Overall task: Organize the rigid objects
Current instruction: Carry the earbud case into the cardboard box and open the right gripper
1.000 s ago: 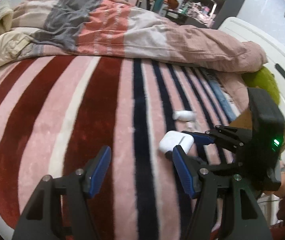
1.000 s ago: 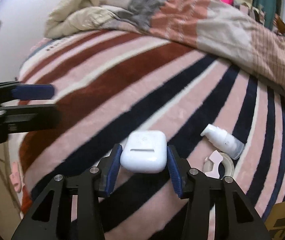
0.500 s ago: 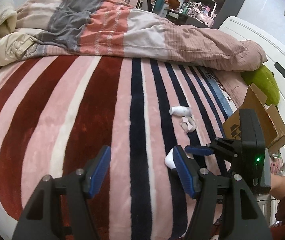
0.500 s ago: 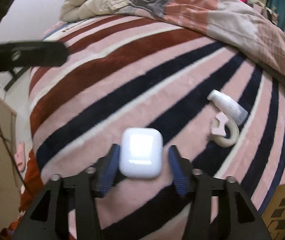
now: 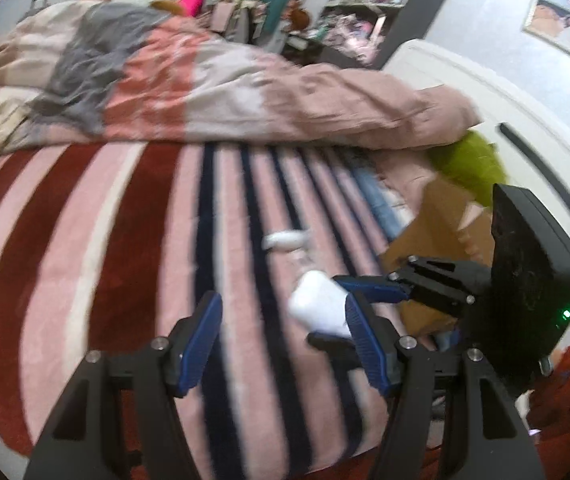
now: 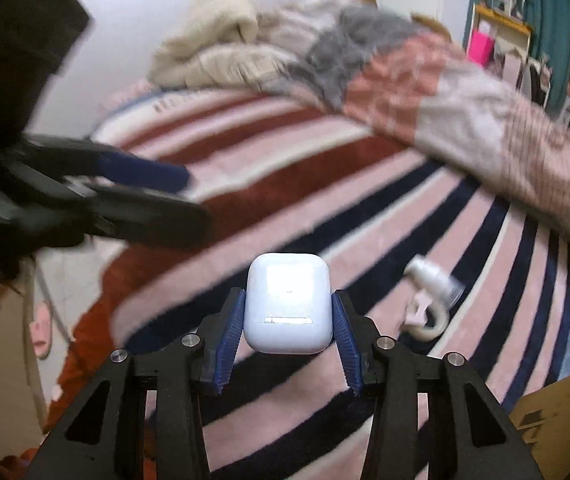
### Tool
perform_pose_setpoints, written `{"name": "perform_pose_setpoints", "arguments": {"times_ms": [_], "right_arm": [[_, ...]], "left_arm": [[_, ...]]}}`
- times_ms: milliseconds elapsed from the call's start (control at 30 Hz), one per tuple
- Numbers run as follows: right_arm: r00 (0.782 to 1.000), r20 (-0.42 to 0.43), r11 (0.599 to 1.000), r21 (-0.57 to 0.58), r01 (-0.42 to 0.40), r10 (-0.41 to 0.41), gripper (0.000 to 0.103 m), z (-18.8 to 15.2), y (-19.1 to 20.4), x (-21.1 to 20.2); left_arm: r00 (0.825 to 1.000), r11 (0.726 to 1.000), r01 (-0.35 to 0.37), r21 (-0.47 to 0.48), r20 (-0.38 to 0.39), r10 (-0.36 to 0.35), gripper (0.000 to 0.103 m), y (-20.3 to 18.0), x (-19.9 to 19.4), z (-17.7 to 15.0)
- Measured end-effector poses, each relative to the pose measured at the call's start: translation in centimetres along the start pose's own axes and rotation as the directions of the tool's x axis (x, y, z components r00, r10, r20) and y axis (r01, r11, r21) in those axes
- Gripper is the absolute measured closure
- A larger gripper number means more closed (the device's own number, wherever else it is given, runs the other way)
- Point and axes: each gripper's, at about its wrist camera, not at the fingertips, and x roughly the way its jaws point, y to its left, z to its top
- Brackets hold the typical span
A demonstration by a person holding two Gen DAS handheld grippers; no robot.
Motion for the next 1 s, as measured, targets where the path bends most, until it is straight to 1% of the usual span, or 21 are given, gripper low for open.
{"name": "perform_pose_setpoints", "arguments": {"times_ms": [33, 67, 100, 167, 200, 267, 333, 400, 500, 600, 667, 700, 733, 800, 867, 933, 1000], "right_arm": [[1.000, 0.023, 1.000, -0.004, -0.006, 0.006, 0.064, 0.2, 0.0, -1.0], [0.999, 0.049, 1.000, -0.008, -0.010, 0.010, 0.064, 0.4, -0.1, -2.3], [0.997, 0.072, 1.000, -0.008, -0.011, 0.011, 0.064, 0.6, -0.3, -3.3], [0.992, 0.124, 1.000, 0.000, -0.009, 0.009, 0.064, 0.8, -0.9, -5.7], [0.990, 0.142, 1.000, 0.010, -0.008, 0.007, 0.064, 0.8, -1.4, -6.6], [0.984, 0.179, 0.999, 0.037, -0.006, -0.001, 0.064, 0.5, -2.8, -8.6], [0.976, 0.217, 0.998, 0.060, 0.019, -0.032, 0.064, 0.0, -4.5, -10.6], [0.970, 0.233, 0.995, 0.086, 0.051, -0.070, 0.064, -0.6, -6.0, -12.0], [0.964, 0.236, 0.986, 0.143, 0.090, -0.122, 0.064, -1.7, -9.0, -13.9], [0.964, 0.204, 0.971, 0.198, 0.132, -0.173, 0.064, -3.2, -11.9, -15.3], [0.968, 0.150, 0.959, 0.232, 0.163, -0.201, 0.064, -4.2, -13.9, -15.8], [0.971, 0.125, 0.954, 0.249, 0.168, -0.204, 0.064, -4.6, -14.7, -15.8], [0.978, 0.082, 0.948, 0.273, 0.164, -0.193, 0.064, -5.1, -15.8, -15.8], [0.988, 0.020, 0.940, 0.312, 0.139, -0.153, 0.064, -5.9, -17.2, -15.5], [0.990, -0.051, 0.935, 0.326, 0.143, -0.133, 0.064, -6.5, -18.0, -14.8], [0.983, -0.108, 0.931, 0.321, 0.175, -0.148, 0.064, -6.9, -18.5, -14.3], [0.977, -0.148, 0.929, 0.316, 0.193, -0.152, 0.063, -7.3, -18.5, -14.1]], "left_arm": [[0.999, 0.999, 0.036, 0.011, 0.008, -0.036, 0.044, -1.0, 0.1, 0.6], [0.998, 0.998, 0.054, 0.022, 0.013, -0.054, 0.049, -1.7, 0.1, 1.1], [0.997, 0.996, 0.077, 0.042, 0.016, -0.078, 0.052, -2.9, 0.3, 1.7], [0.993, 0.990, 0.119, 0.072, 0.009, -0.120, 0.061, -4.8, 0.8, 2.9], [0.990, 0.986, 0.142, 0.091, 0.000, -0.143, 0.063, -6.2, 1.3, 3.8], [0.985, 0.976, 0.173, 0.132, -0.020, -0.172, 0.073, -8.5, 2.2, 5.1], [0.980, 0.965, 0.199, 0.170, -0.029, -0.196, 0.074, -10.9, 3.4, 6.4], [0.974, 0.956, 0.226, 0.188, -0.052, -0.220, 0.074, -12.7, 4.8, 7.5], [0.962, 0.937, 0.269, 0.222, -0.107, -0.250, 0.074, -16.0, 7.6, 8.9], [0.951, 0.922, 0.294, 0.253, -0.173, -0.256, 0.074, -19.0, 10.7, 9.6], [0.940, 0.913, 0.307, 0.270, -0.235, -0.247, 0.074, -20.7, 12.9, 9.6], [0.935, 0.907, 0.311, 0.283, -0.263, -0.238, 0.074, -21.4, 13.7, 9.4], [0.931, 0.905, 0.313, 0.290, -0.281, -0.232, 0.074, -21.8, 14.3, 9.1], [0.920, 0.901, 0.317, 0.296, -0.326, -0.217, 0.074, -22.5, 15.9, 8.6], [0.915, 0.902, 0.313, 0.296, -0.349, -0.203, 0.074, -22.8, 16.8, 8.5], [0.912, 0.905, 0.302, 0.300, -0.366, -0.184, 0.074, -22.9, 17.4, 8.4], [0.918, 0.908, 0.281, 0.310, -0.362, -0.160, 0.071, -22.8, 17.3, 8.4]]}}
